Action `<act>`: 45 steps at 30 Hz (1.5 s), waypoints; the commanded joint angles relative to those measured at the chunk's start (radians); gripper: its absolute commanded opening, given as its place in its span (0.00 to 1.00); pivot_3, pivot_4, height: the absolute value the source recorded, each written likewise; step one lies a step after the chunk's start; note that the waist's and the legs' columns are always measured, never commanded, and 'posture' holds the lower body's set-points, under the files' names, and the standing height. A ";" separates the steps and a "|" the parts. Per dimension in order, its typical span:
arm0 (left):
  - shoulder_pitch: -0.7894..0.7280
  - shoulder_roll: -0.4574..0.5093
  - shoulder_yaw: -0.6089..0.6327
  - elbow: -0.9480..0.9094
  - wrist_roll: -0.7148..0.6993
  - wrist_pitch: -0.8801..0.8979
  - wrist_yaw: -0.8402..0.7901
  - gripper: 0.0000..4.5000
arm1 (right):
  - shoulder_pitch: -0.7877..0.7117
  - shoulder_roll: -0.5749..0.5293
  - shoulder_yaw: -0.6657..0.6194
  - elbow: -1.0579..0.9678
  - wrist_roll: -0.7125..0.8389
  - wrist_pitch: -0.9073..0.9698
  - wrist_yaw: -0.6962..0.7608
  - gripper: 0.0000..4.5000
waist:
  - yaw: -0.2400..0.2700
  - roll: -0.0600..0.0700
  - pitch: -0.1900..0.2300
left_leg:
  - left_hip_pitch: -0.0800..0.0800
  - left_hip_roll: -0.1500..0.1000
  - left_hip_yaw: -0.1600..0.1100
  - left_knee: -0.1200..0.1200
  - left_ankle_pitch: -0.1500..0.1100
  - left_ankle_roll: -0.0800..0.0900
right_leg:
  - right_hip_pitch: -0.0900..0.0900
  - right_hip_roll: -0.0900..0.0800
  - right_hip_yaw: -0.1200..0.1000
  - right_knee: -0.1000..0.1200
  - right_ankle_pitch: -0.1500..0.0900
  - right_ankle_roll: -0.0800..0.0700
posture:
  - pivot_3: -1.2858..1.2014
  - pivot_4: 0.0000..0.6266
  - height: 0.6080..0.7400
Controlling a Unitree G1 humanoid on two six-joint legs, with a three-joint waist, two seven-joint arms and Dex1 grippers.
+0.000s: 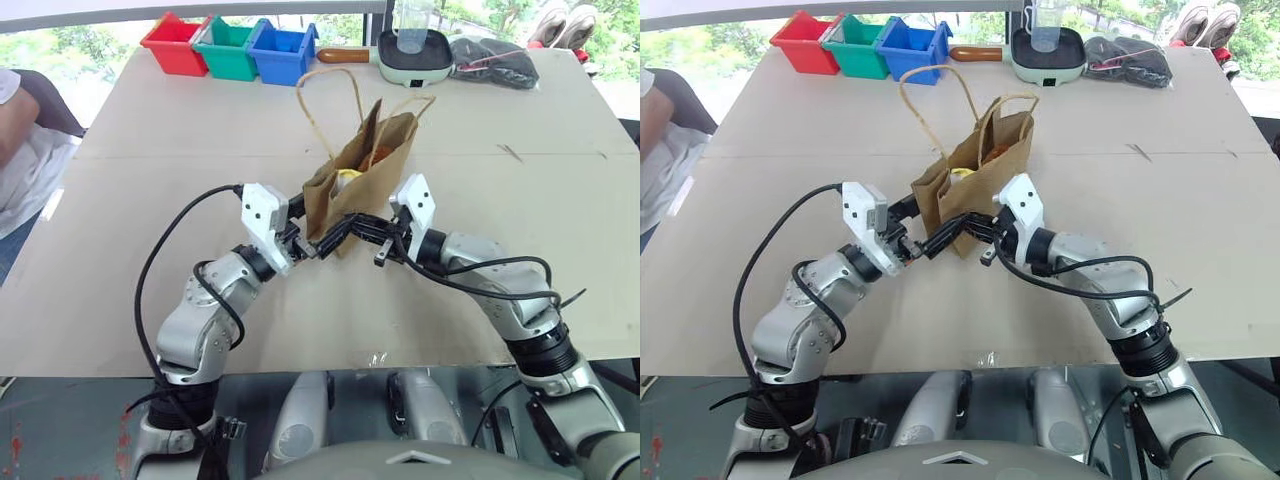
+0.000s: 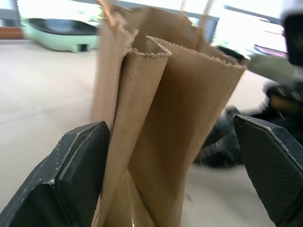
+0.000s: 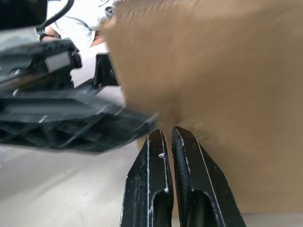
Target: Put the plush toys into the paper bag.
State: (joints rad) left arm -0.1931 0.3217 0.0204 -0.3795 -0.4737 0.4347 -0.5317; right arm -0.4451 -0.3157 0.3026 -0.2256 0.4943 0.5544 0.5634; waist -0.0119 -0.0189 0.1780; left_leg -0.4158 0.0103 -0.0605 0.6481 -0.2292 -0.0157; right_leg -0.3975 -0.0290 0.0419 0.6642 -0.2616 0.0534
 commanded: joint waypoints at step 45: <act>0.302 0.307 0.349 -0.094 -0.248 0.120 -0.370 0.82 | 0.700 -0.507 -0.861 -0.271 0.008 -0.285 0.385 1.00 | 0.010 0.001 -0.001 | 0.003 0.006 0.001 0.003 -0.001 0.001 | 0.005 -0.002 -0.001 0.000 0.000 0.000 | 0.52 0.24 1.00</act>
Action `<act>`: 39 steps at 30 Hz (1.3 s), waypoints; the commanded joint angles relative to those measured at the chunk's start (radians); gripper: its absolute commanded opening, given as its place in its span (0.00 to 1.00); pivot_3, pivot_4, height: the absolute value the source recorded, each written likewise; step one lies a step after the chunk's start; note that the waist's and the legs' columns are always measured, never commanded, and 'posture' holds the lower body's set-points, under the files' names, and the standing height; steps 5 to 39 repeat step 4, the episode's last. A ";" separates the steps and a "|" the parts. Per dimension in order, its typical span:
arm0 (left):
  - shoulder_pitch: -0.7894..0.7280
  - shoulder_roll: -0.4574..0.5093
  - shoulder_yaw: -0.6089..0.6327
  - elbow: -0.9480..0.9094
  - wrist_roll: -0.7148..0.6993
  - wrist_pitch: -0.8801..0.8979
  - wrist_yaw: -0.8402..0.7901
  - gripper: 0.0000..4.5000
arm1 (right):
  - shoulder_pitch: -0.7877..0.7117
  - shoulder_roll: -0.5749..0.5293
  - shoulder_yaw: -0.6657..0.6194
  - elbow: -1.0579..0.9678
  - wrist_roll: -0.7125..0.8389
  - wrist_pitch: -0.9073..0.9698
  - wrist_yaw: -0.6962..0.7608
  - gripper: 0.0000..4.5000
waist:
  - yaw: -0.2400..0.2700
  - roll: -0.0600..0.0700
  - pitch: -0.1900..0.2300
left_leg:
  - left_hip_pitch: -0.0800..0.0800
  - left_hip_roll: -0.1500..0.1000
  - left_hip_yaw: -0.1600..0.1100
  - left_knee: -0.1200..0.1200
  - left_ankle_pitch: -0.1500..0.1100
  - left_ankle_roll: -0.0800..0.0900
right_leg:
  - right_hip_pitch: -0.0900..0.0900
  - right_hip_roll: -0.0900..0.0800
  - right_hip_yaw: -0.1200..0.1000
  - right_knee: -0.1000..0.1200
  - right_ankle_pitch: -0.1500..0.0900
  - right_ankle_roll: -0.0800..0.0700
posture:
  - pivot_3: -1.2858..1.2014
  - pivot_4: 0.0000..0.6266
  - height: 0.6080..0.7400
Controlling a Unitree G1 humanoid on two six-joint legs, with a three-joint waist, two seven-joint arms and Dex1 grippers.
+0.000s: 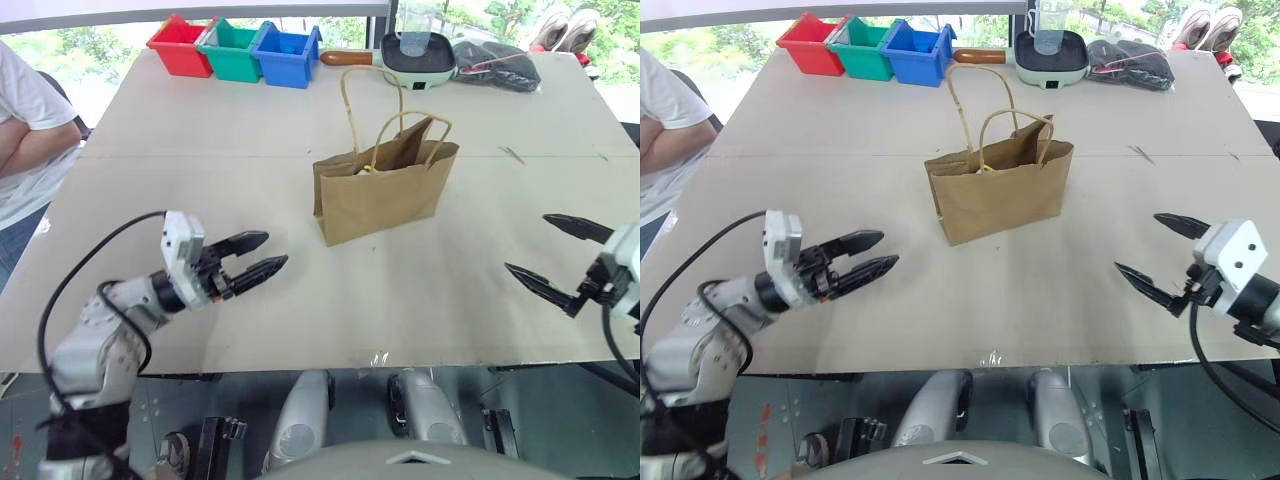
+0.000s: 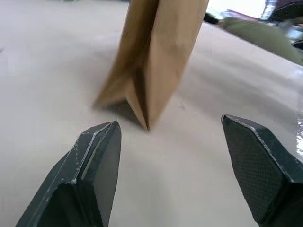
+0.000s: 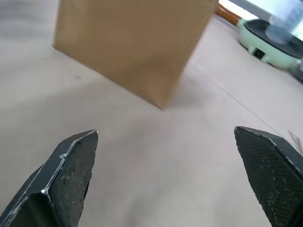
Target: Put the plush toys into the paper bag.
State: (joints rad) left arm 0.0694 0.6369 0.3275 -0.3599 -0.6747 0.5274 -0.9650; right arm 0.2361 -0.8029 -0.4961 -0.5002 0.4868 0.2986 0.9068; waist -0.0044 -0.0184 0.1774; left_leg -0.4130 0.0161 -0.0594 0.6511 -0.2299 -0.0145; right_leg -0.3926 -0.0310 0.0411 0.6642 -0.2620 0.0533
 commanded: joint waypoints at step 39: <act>0.118 -0.019 0.070 -0.156 -0.052 0.023 0.114 0.82 | 0.034 -0.024 -0.083 0.025 0.013 -0.035 0.060 1.00 | -0.001 0.000 -0.001 | 0.001 0.000 0.002 0.001 0.000 0.000 | 0.001 0.000 0.002 0.000 0.000 0.000 | 0.52 0.24 1.00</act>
